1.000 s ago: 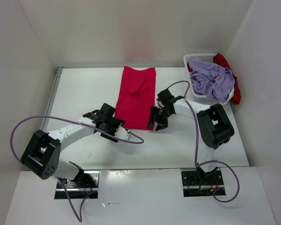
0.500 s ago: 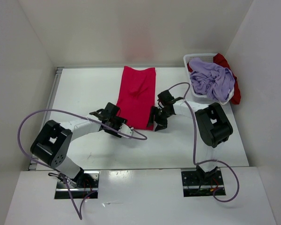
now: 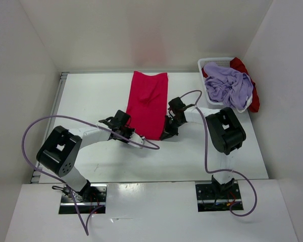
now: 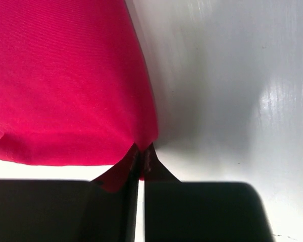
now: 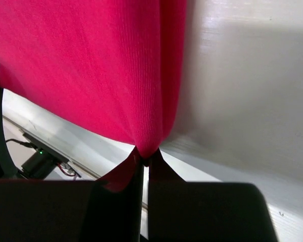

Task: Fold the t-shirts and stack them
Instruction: Grab one side of the 2/3 rectangular tshirt with both arms, then fold the long partially folded tshirt into a neat square, then put the neatly folded tshirt into the corner of the board with the left arm

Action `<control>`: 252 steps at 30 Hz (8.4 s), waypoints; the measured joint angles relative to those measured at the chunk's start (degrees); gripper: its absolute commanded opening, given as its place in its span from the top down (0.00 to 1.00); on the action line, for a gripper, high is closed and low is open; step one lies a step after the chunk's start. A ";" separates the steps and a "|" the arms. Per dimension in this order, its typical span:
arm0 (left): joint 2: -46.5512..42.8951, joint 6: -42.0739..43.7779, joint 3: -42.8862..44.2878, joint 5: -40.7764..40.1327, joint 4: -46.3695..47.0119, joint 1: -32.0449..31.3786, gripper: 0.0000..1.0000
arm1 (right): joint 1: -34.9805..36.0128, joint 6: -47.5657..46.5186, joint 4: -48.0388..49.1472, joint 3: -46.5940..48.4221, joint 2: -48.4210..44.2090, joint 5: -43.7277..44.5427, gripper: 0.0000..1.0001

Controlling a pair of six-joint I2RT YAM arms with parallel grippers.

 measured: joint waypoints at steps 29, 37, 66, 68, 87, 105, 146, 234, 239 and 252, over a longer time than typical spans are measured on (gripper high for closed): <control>-18.05 -13.11 16.72 8.96 -50.90 -16.31 1.00 | 19.34 3.23 -23.28 -10.32 -31.95 -0.44 1.00; -16.26 -19.19 28.24 17.68 -56.35 -9.40 1.00 | 17.86 3.48 -29.42 -4.35 -34.01 -3.82 1.00; 9.79 -39.60 40.59 17.51 -24.48 7.08 1.00 | -10.51 -13.90 -22.99 13.73 -3.48 -15.74 1.00; 10.38 -40.13 40.59 16.96 -22.88 7.19 1.00 | -12.17 -13.49 -21.81 14.36 -2.80 -16.22 0.93; 25.46 -48.46 42.66 12.00 -12.02 10.75 0.91 | -16.00 -8.83 -4.52 19.45 -2.01 -4.96 0.68; 25.64 -49.86 42.69 12.33 -9.86 12.31 0.91 | -9.81 -11.23 -2.45 21.55 8.79 7.91 0.41; 28.26 -51.91 51.52 13.29 -11.10 16.11 0.61 | -8.68 -9.42 -2.16 43.43 19.56 6.34 0.67; 72.83 -59.93 122.29 -1.22 -35.32 50.36 1.00 | -9.31 -18.86 -19.34 32.96 -22.53 31.52 0.63; 73.75 -60.11 124.52 -2.08 -39.69 52.94 1.00 | -9.29 -18.86 -20.37 34.77 -22.27 31.54 0.63; 75.01 -60.11 127.34 -6.25 -40.41 53.07 0.82 | -9.27 -18.84 -21.86 35.15 -21.05 31.50 0.55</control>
